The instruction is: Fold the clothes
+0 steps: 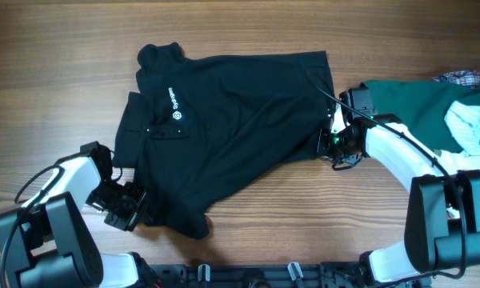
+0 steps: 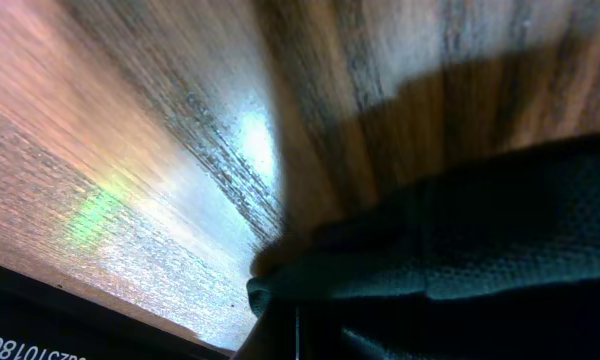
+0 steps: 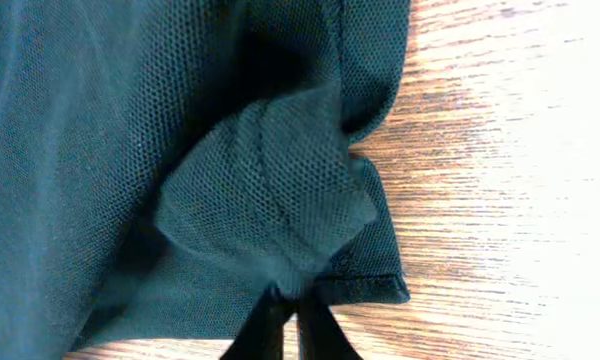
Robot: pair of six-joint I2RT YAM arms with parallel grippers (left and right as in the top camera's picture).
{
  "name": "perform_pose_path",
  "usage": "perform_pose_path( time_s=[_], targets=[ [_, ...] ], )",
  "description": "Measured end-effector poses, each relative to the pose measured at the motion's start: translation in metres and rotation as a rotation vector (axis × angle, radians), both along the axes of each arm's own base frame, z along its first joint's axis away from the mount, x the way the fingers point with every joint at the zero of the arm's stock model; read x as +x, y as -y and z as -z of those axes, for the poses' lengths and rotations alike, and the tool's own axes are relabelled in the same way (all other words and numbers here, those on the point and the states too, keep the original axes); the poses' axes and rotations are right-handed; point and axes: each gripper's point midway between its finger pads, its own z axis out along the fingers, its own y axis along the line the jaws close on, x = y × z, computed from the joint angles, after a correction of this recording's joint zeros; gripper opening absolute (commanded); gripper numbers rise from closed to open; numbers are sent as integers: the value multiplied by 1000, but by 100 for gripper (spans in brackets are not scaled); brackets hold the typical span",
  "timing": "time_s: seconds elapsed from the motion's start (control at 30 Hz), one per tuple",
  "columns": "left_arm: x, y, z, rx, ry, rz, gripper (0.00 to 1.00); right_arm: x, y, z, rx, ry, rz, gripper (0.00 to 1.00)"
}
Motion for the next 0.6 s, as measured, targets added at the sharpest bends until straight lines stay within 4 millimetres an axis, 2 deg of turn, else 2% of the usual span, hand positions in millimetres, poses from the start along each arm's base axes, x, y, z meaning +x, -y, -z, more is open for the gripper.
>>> perform_pose_path(
  time_s=[0.17,0.2,0.27,0.33,0.37,0.47,0.5,0.6],
  targets=[
    [0,0,0,0,0,0,4,-17,5,3,-27,-72,2,5],
    [0,0,0,0,0,0,4,-18,5,3,-28,-72,-2,12],
    [0,0,0,0,0,0,4,-16,4,2,-23,-61,-19,39],
    [0,0,0,0,0,0,4,-14,2,2,-10,-49,-35,52],
    [0,0,0,0,0,0,4,-13,0,1,-3,-42,-45,54],
    [0,0,0,0,0,0,4,-6,-5,-1,23,-6,-63,54],
    [0,0,0,0,0,0,4,-3,-6,-2,26,5,-63,50],
    [0,0,0,0,1,1,4,4,-8,-3,35,39,-67,26]
  ],
)
